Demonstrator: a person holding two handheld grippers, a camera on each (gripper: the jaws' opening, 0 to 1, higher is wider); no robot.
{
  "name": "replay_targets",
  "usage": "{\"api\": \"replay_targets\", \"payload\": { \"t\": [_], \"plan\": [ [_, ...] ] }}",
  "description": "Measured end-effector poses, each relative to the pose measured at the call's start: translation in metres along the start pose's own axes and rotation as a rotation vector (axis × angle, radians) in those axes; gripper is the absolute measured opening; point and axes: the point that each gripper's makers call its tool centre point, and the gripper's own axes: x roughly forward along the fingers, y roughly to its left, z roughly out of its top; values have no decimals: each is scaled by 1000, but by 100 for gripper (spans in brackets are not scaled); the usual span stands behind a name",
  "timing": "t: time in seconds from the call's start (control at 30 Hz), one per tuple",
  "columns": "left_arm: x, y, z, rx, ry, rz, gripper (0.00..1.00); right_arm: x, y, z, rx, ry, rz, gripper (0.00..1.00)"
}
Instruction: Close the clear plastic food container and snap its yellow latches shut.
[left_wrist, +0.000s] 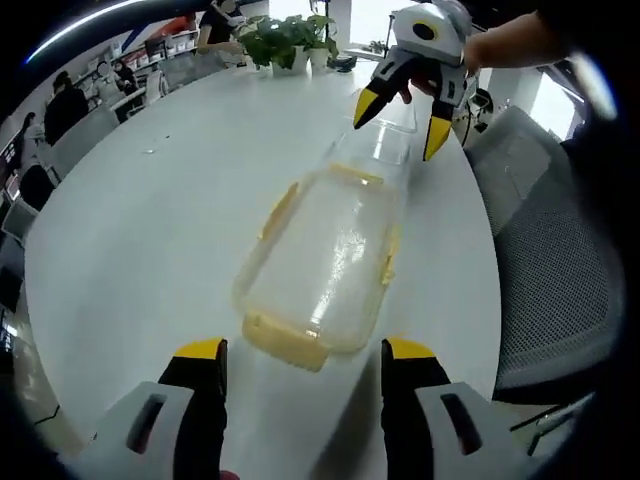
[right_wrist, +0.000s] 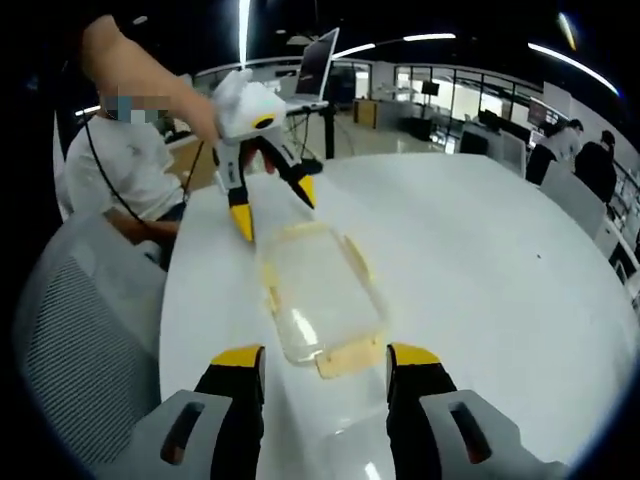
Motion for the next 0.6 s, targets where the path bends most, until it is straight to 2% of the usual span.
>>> {"api": "replay_targets", "payload": {
  "t": [0.13,0.3,0.47,0.6],
  "plan": [
    [2,-1,-2,60,20,-24,55,3,-3,-3,-1,24,6,47],
    [5,6,-2,72,32,-25,61,9,-5,-4,-21,57,21,47],
    [8,8,-4,113,57,-36,60,15,-7,-4,-61,87,39,47],
    [8,10,-2,106,61,-42,60,19,-8,-2,-67,92,49,47]
  ]
}}
